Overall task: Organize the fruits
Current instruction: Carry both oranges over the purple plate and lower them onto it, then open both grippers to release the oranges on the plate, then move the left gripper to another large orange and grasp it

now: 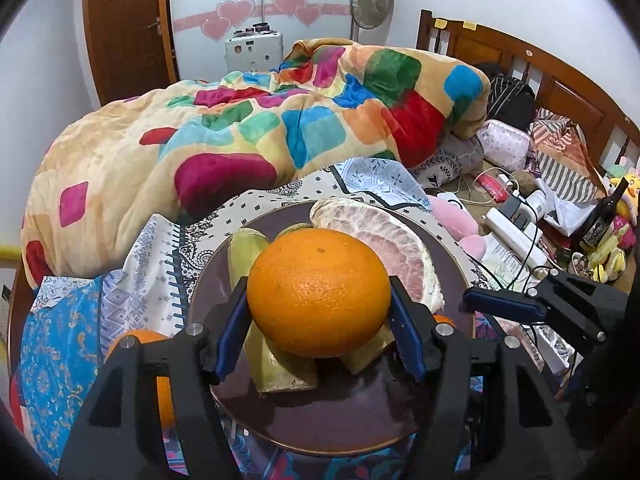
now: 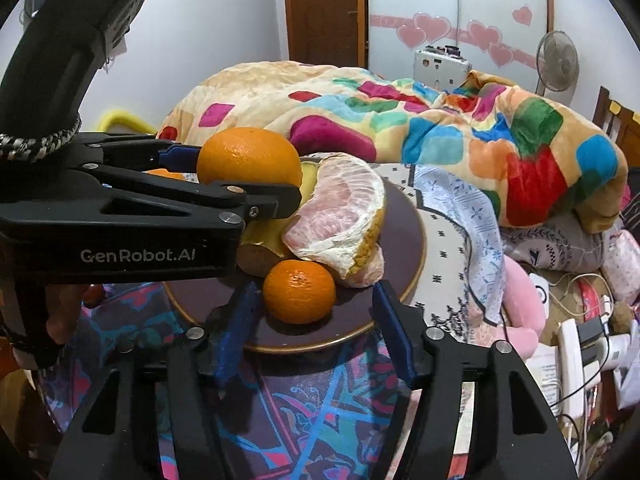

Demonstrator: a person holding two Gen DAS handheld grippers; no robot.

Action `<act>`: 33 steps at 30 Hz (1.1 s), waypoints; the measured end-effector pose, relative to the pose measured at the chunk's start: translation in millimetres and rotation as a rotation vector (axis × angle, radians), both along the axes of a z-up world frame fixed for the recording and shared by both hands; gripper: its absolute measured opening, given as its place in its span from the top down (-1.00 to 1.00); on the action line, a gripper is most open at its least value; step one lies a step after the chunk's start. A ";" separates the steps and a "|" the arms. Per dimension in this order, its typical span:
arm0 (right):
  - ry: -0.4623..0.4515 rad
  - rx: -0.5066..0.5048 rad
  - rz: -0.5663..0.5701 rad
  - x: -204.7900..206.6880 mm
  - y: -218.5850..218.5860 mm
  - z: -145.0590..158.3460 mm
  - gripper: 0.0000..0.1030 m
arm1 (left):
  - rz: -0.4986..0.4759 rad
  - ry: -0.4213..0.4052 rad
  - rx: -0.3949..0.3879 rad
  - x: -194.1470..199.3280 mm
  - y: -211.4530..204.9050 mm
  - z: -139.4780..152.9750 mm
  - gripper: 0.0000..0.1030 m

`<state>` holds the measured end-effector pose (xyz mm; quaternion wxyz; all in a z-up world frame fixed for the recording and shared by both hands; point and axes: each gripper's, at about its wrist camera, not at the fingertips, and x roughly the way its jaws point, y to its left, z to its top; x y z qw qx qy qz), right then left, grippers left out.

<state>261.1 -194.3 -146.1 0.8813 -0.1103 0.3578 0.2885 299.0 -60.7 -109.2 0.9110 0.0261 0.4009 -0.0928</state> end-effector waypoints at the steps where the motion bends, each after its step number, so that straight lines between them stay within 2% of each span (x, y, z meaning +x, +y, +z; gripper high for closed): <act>1: -0.002 -0.002 -0.004 -0.6 -0.8 0.0 -0.12 | 0.002 0.004 -0.005 -1.0 0.7 0.8 -0.25; 6: -0.003 0.001 -0.018 -4.0 -4.7 2.2 -0.13 | 0.013 -0.025 -0.030 -12.1 8.6 11.1 -0.38; 13: -0.033 0.025 -0.028 -16.1 -7.0 20.3 -0.13 | 0.013 -0.112 -0.009 -47.1 23.0 40.9 -0.50; 18: -0.069 0.046 -0.033 -25.8 -5.5 33.0 -0.25 | 0.046 -0.151 0.016 -66.6 45.2 52.7 -0.64; 24: -0.075 0.052 -0.033 -23.7 -1.5 34.1 -0.25 | 0.092 -0.098 0.033 -70.7 76.5 38.7 -0.65; 33: -0.062 0.039 -0.021 -19.4 2.6 23.4 -0.25 | 0.115 0.056 0.055 -52.2 104.5 -15.1 -0.65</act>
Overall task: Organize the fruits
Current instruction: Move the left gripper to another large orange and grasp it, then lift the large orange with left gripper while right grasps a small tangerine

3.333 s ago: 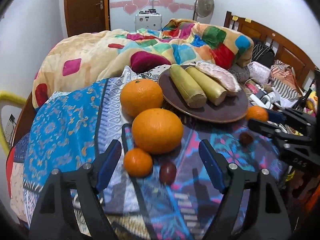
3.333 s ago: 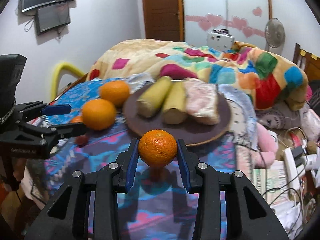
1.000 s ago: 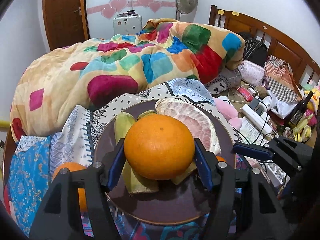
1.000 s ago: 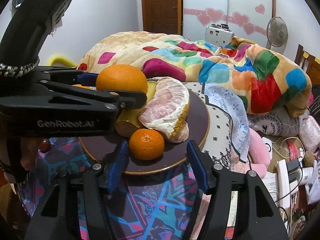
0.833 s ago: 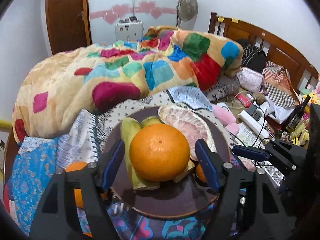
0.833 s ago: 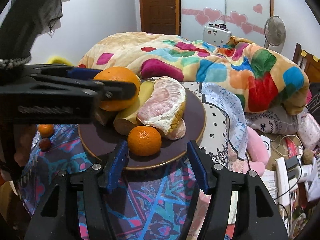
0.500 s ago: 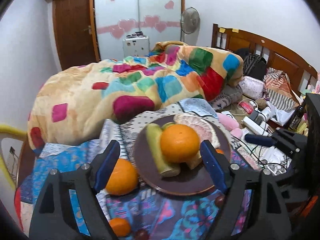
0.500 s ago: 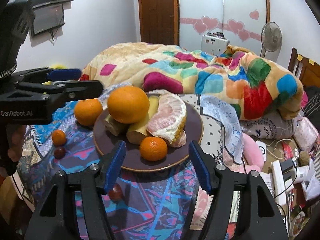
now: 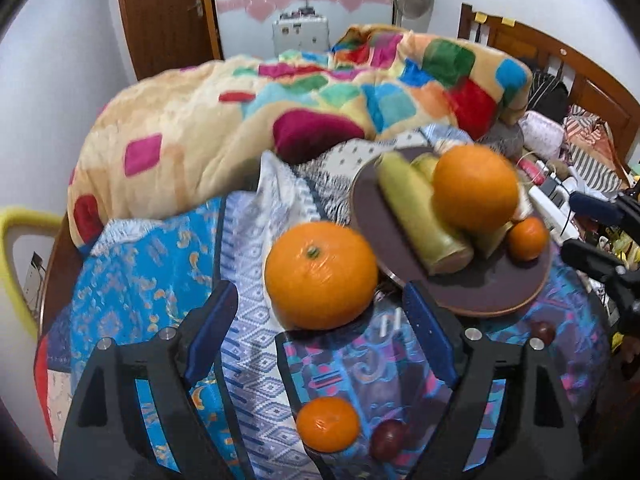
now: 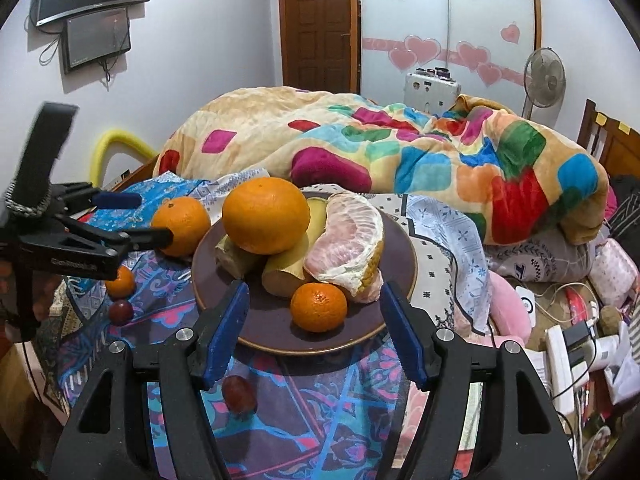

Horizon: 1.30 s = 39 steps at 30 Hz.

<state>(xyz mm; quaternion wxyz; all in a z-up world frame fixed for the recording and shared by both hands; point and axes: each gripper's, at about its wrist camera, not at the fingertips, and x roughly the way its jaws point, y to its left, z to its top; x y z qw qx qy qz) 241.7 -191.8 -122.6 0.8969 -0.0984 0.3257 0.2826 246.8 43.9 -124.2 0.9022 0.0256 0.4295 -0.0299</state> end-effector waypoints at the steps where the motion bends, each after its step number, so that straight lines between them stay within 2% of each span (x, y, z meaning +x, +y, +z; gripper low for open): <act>1: 0.002 0.000 0.002 0.5 0.0 -0.9 -0.25 | -0.003 0.010 -0.008 2.4 1.3 -4.2 -0.65; 6: -0.011 -0.013 0.007 0.9 1.5 -3.9 -0.25 | -0.017 0.020 0.017 13.1 -3.6 -13.3 -0.65; 8: -0.017 -0.017 0.010 0.2 2.0 -4.3 -0.26 | -0.015 0.015 0.017 15.2 -3.2 -13.4 -0.56; 10: -0.025 -0.018 0.013 -1.4 3.0 -4.2 -0.27 | -0.023 0.020 -0.001 16.0 -1.4 -14.2 -0.35; 13: -0.039 -0.021 0.015 -3.0 5.2 -3.0 -0.34 | -0.021 0.017 -0.010 15.9 0.0 -15.0 -0.33; 20: -0.037 -0.003 0.044 -10.1 17.6 2.4 -0.35 | -0.020 0.008 -0.032 5.1 4.4 -9.6 -0.30; 31: -0.031 -0.015 0.185 -38.2 79.4 3.8 -0.35 | 0.021 -0.082 -0.060 -70.2 51.6 21.8 -0.29; 39: 0.001 -0.094 0.302 -52.5 133.8 -17.3 -0.33 | 0.034 -0.053 -0.032 -119.9 78.2 6.5 -0.29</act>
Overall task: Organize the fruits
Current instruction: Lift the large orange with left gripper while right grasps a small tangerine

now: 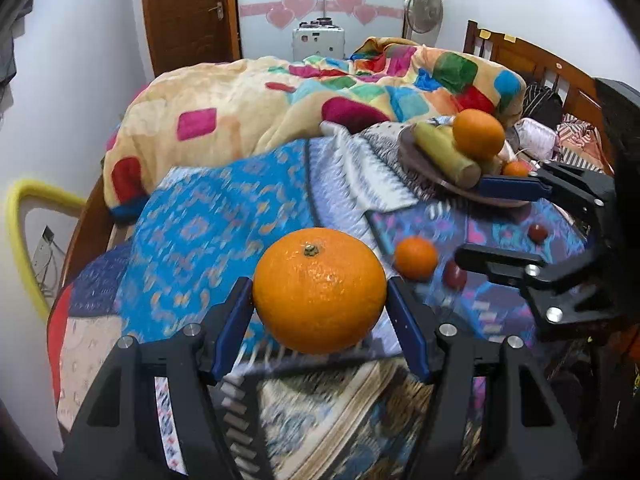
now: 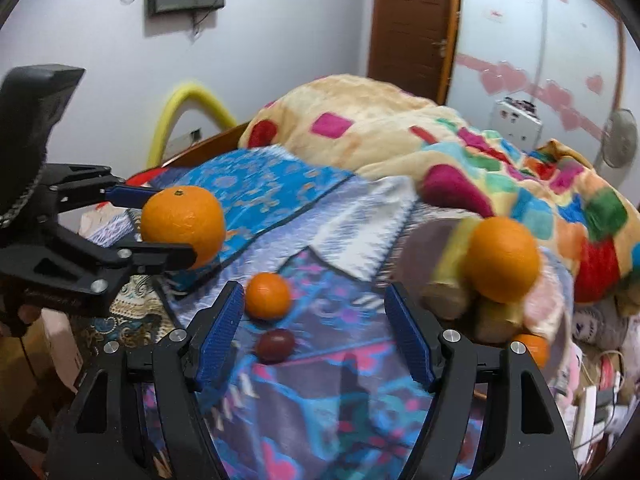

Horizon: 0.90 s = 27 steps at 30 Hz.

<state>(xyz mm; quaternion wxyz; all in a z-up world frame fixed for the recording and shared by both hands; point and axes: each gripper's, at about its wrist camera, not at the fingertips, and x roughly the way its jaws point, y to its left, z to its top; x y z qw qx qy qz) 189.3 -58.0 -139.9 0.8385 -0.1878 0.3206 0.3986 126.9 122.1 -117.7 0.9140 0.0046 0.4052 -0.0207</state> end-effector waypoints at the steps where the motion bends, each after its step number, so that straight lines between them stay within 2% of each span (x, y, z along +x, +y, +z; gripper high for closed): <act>1: 0.012 -0.009 0.010 0.2 4.5 -2.7 -0.31 | 0.006 -0.004 -0.003 -3.7 4.2 -1.6 -0.29; 3: 0.032 -0.027 0.021 -0.6 12.2 -6.0 -0.22 | 0.015 -0.018 -0.009 -7.9 8.5 -3.0 -0.29; 5: 0.059 -0.043 0.031 2.8 17.8 -9.6 0.02 | 0.021 -0.030 -0.035 -11.3 14.3 -3.5 -0.29; 13: 0.138 -0.053 0.039 8.4 26.2 -20.7 0.39 | 0.026 -0.050 -0.070 -14.1 16.8 -2.6 -0.29; 19: 0.123 -0.021 0.030 4.4 18.6 -11.6 0.41 | 0.026 -0.057 -0.071 -11.9 10.7 5.3 -0.29; 27: 0.044 0.053 -0.087 2.7 -47.9 22.6 0.41 | -0.010 -0.109 -0.071 -7.3 -17.8 31.8 -0.28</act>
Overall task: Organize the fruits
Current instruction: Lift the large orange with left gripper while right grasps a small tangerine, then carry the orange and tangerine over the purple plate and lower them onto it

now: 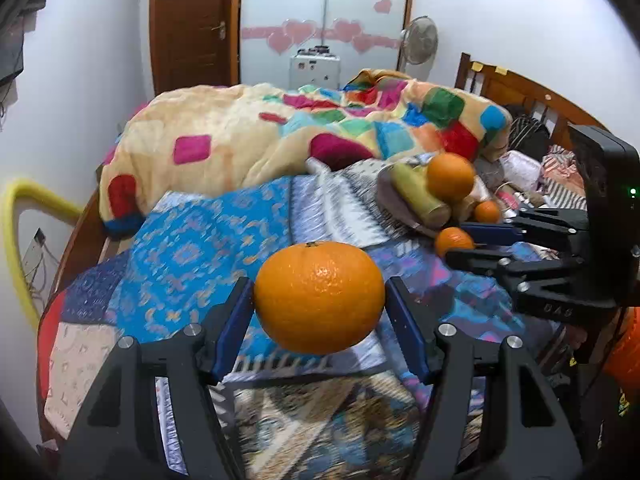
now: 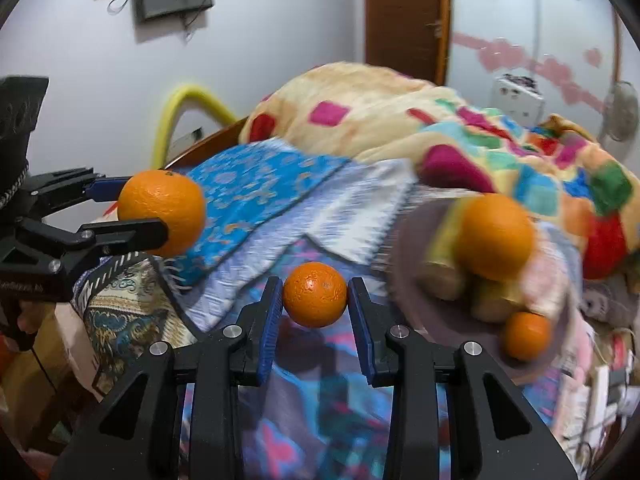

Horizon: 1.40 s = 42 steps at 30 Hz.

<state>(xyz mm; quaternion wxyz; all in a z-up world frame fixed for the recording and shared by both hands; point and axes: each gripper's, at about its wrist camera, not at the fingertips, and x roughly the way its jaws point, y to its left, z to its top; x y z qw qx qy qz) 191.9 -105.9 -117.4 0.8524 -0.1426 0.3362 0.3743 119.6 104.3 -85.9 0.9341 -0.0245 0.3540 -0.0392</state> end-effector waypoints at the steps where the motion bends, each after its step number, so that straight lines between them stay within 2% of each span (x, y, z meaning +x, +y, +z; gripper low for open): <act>1: -0.014 0.004 -0.022 0.3 -10.4 4.0 0.41 | -0.009 -0.007 -0.005 2.3 -6.6 3.2 -0.28; 9: -0.074 0.035 -0.167 14.5 -79.6 25.0 0.41 | -0.083 -0.034 -0.015 29.6 -57.8 14.2 -0.28; 16: -0.091 0.045 -0.235 33.7 -106.8 19.2 0.41 | -0.159 -0.015 -0.025 61.7 -104.5 8.0 -0.27; 23: -0.071 0.033 -0.252 51.3 -117.8 -2.7 0.41 | -0.203 0.029 -0.028 90.3 -137.9 -10.8 -0.26; 25: -0.062 0.034 -0.255 56.6 -119.3 -7.2 0.41 | -0.198 0.003 -0.007 95.4 -144.0 -10.4 -0.26; 28: -0.053 0.033 -0.257 64.6 -118.8 -13.1 0.41 | -0.205 0.017 -0.033 105.9 -147.7 -11.7 -0.25; 37: -0.041 0.023 -0.244 73.6 -114.6 -20.9 0.41 | -0.196 0.004 0.012 122.4 -158.8 -20.8 -0.22; 42: -0.043 -0.017 -0.234 75.5 -109.1 -22.8 0.40 | -0.203 0.004 0.034 124.6 -162.1 -22.5 -0.22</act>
